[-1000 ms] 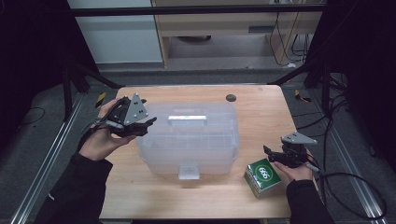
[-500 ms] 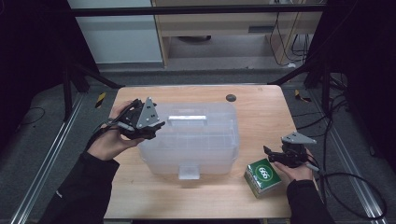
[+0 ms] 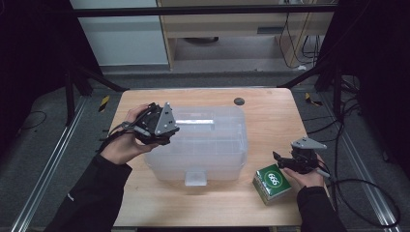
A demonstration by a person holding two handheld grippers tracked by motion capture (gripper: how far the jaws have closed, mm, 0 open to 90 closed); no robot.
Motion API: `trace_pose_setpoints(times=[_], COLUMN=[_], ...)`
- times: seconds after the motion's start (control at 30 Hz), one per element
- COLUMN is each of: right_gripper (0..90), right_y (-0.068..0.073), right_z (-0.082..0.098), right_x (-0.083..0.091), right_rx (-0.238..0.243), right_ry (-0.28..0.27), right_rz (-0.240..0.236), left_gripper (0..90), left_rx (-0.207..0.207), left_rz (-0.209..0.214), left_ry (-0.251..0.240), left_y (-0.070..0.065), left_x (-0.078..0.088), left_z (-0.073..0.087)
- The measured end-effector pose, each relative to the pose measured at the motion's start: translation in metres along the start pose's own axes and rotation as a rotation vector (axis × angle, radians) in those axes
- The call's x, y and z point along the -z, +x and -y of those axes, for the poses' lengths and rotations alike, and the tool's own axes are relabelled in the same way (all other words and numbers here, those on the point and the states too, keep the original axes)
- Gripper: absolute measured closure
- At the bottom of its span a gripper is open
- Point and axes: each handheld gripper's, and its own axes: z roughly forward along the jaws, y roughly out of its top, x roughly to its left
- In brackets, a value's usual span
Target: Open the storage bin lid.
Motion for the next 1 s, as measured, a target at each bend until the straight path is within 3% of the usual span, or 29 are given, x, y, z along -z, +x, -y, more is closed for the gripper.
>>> trace_pose_setpoints(times=[0.33, 0.73, 1.0], right_gripper=[21.3, 21.5, 21.5], right_y=[0.000, 0.000, 0.000], right_z=[-0.002, -0.002, -0.002], right_x=[0.000, 0.000, 0.000], right_rx=[-0.004, -0.004, -0.004], right_ry=[-0.005, -0.006, -0.004], right_rz=[0.005, 0.001, -0.001], left_gripper=[40.1, 42.1, 46.1], left_rx=[-0.050, -0.150, -0.173], left_rz=[-0.008, -0.002, 0.000], left_ry=[0.032, 0.089, 0.098], left_y=[0.001, 0.000, 0.000], left_x=[-0.011, -0.025, -0.032], left_z=[-0.011, -0.020, -0.021])
